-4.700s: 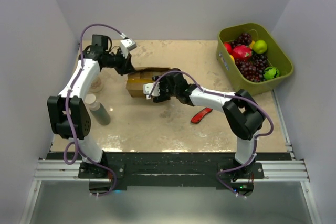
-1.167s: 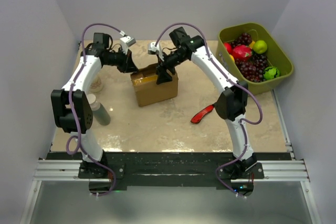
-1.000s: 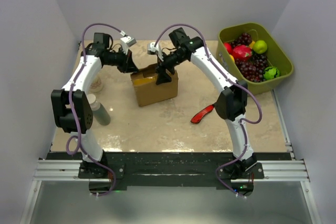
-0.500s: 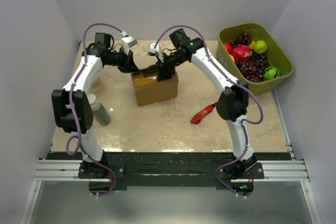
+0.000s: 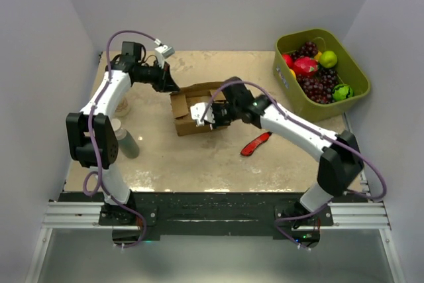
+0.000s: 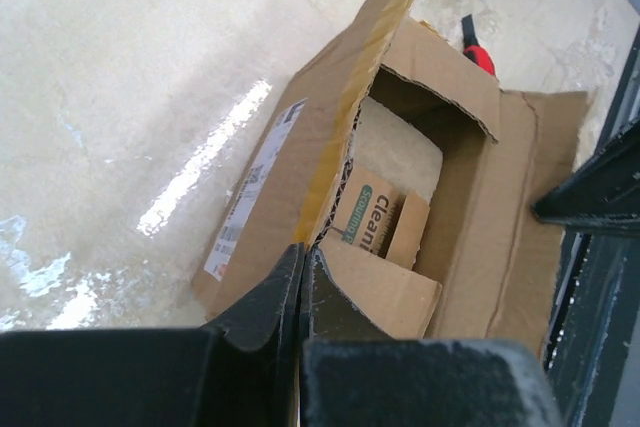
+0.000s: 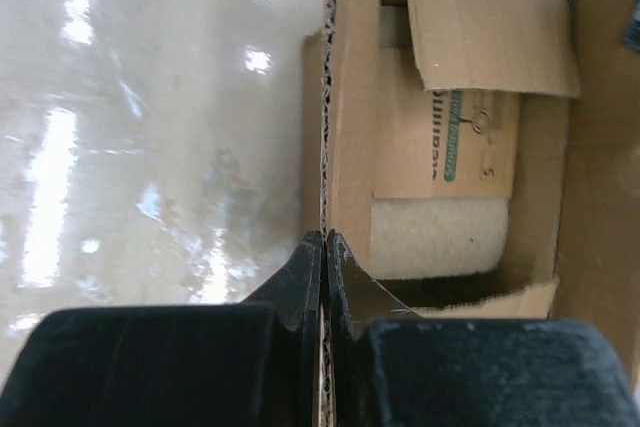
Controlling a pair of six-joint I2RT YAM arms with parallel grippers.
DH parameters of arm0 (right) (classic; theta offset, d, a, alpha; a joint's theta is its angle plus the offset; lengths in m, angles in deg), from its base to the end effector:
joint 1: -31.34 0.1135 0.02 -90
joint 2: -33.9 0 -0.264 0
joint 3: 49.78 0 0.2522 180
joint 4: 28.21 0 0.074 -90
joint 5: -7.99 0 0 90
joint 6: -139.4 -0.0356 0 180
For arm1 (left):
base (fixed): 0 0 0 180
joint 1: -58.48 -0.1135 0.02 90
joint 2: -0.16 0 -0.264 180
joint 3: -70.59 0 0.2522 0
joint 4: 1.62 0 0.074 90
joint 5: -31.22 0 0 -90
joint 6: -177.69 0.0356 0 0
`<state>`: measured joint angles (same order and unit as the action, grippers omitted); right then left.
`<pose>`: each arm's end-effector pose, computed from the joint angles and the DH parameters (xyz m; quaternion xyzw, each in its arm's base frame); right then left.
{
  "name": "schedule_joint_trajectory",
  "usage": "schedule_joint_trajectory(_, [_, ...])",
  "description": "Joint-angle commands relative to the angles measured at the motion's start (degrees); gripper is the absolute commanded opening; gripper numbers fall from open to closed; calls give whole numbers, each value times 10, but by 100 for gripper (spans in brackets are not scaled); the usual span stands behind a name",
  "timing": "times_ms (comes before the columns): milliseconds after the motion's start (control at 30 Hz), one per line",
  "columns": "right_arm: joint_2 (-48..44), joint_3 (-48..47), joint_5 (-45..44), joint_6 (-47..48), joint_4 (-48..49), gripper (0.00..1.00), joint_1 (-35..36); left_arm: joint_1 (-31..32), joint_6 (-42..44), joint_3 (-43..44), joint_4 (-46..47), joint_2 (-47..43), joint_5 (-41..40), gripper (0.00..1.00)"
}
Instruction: Unpack the express box
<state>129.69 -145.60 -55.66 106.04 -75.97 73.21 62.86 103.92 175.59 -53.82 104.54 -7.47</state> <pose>0.2650 0.2588 0.2979 -0.7417 0.5305 0.1657 0.3755 0.3943 -0.0581 0.2965 0.2924 0.8120 -0.3760 0.3372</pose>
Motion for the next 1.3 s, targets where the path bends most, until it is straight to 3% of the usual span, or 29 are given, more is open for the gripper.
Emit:
schedule_joint_trajectory(0, [-93, 185, -145, 35, 291, 0, 25, -8, -11, -16, 13, 25, 12, 0])
schedule_joint_trajectory(100, [-90, 274, -190, 97, 440, 0, 30, -8, -21, -27, 20, 28, 24, 0])
schedule_joint_trajectory(200, [-62, 327, -210, 147, 494, 0, 29, -9, -30, -33, 21, 35, 40, 0])
schedule_joint_trajectory(433, [-48, 322, -246, 117, 480, 0, 30, -17, -66, -41, 48, 49, 100, 0])
schedule_joint_trajectory(533, [-68, 253, -262, 87, 405, 22, 29, -18, -68, -26, 44, 50, 116, 0])
schedule_joint_trajectory(567, [-75, 206, -262, 71, 376, 34, 29, -18, -68, -20, 44, 48, 117, 0])
schedule_joint_trajectory(700, [-109, 78, -189, 38, 174, 45, 19, -18, -74, -19, 54, 39, 116, 0])
schedule_joint_trajectory(800, [-129, 17, -143, 27, 110, 50, 16, -18, -78, -20, 64, 35, 113, 0])
schedule_joint_trajectory(933, [-115, -30, -129, -28, 150, 52, 5, -18, -74, -16, 65, 30, 111, 0])
schedule_joint_trajectory(1033, [-27, -86, -167, -117, 191, 47, -9, -18, -73, -17, 64, 27, 108, 0])
schedule_joint_trajectory(1067, [1, -146, -171, -142, 187, 46, -18, -18, -73, -19, 65, 24, 105, 0])
schedule_joint_trajectory(1200, [154, -275, -164, -252, 141, 35, -42, -18, -74, -22, 66, 16, 99, 0])
schedule_joint_trajectory(1267, [180, -316, -153, -283, 115, 30, -46, -18, -74, -24, 66, 13, 92, 0])
